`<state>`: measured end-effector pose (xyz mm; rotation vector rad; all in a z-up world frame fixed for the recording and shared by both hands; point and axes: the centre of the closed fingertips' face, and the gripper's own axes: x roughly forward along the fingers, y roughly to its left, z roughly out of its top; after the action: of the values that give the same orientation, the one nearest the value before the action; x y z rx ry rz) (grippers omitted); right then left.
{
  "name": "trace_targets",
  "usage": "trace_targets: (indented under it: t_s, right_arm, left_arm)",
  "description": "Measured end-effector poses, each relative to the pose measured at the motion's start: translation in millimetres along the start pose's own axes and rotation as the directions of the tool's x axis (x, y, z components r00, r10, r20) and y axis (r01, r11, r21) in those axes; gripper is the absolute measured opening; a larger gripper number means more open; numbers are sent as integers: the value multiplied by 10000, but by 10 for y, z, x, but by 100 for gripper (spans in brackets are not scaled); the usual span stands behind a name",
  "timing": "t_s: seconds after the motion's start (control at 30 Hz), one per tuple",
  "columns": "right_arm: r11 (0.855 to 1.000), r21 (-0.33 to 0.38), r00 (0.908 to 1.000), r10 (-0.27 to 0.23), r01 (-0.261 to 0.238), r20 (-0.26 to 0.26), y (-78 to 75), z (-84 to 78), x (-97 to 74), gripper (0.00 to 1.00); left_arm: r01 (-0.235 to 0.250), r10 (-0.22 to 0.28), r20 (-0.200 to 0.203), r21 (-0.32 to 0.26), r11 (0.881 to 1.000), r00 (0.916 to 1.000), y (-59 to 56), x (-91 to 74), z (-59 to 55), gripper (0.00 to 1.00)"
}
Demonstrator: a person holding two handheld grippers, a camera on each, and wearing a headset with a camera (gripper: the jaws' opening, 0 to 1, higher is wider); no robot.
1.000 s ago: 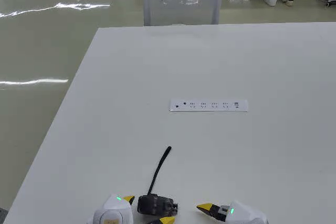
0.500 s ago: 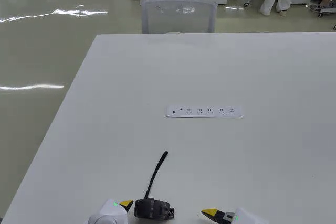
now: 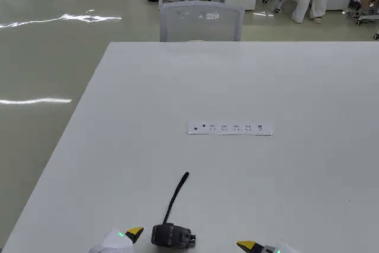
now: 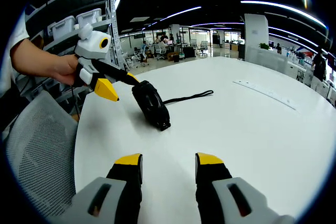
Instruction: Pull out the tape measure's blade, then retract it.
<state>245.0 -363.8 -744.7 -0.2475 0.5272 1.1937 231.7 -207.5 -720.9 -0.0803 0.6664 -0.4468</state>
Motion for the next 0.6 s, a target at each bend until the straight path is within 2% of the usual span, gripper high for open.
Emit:
trace_targets:
  t_s: [0.13, 0.37, 0.6]
  right_arm:
    - [9999, 79, 9999, -105, 104, 37, 13, -35, -70, 41]
    - [9990, 249, 9991, -364, 359, 209, 32, -27, -207, 44]
    - [9979, 277, 9978, -602, 594, 286, 31, -53, -336, 45]
  left_arm:
    - [-53, 55, 94, -119, 9999, 9999, 28, -81, -35, 78]
    - [-87, 87, -28, -40, 10000, 10000, 41, -199, -172, 79]
    - [-59, 59, -1, -15, 10000, 10000, 65, -344, -251, 80]
